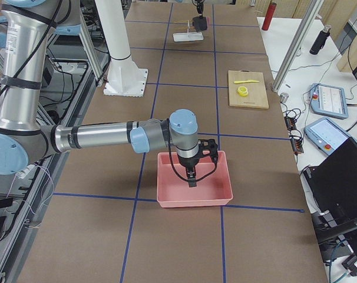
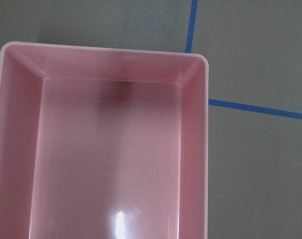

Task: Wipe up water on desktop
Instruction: 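Grasp the grey cloth with the left gripper and lift it off the rack, then carry the cloth toward the table center while the right gripper approaches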

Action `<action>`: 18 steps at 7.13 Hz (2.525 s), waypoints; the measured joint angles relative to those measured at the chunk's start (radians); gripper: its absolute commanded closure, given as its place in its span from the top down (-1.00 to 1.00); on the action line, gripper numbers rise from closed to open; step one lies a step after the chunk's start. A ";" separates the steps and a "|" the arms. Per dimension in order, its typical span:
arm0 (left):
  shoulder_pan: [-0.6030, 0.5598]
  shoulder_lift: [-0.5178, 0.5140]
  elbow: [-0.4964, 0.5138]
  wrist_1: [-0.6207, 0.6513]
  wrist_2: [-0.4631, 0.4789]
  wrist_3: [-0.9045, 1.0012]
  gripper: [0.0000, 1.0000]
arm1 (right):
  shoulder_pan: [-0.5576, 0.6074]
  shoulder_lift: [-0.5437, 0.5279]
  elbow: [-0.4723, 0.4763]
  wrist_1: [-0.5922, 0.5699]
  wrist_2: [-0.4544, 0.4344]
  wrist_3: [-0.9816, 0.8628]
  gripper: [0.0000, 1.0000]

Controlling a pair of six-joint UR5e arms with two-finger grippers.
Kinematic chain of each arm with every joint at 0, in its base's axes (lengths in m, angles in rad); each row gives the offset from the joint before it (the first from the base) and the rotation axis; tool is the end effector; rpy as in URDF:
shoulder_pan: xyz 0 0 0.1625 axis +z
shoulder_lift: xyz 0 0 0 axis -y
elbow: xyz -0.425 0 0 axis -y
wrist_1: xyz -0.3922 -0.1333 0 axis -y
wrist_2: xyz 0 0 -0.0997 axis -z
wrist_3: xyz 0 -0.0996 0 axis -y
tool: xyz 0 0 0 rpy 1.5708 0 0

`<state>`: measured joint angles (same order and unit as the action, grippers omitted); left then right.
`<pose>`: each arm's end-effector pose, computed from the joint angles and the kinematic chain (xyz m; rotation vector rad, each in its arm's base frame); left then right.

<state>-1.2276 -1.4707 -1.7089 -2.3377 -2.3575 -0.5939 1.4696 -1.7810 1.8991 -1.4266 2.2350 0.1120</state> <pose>0.0988 -0.4630 0.5474 0.3430 1.0026 0.0896 0.0294 -0.4225 0.5818 0.1809 -0.6834 -0.0768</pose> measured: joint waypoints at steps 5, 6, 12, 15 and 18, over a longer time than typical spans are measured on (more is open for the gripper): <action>-0.049 -0.170 -0.014 -0.001 0.016 -0.392 -1.00 | -0.033 0.011 0.001 0.121 -0.003 0.035 1.00; -0.040 -0.196 -0.025 -0.002 0.042 -0.466 -1.00 | -0.047 0.031 0.002 0.129 -0.004 0.067 1.00; 0.185 -0.407 -0.059 0.000 0.162 -0.900 -1.00 | -0.271 0.264 0.004 0.348 -0.038 0.303 0.99; 0.361 -0.549 -0.060 0.084 0.290 -1.070 -1.00 | -0.512 0.402 0.044 0.374 -0.293 0.441 0.99; 0.473 -0.665 -0.058 0.124 0.306 -1.164 -1.00 | -0.747 0.533 0.062 0.374 -0.563 0.483 0.99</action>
<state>-0.7543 -2.1362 -1.7665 -2.2141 -2.0513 -1.7581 0.7224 -1.2483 1.9613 -1.0523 1.6721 0.5954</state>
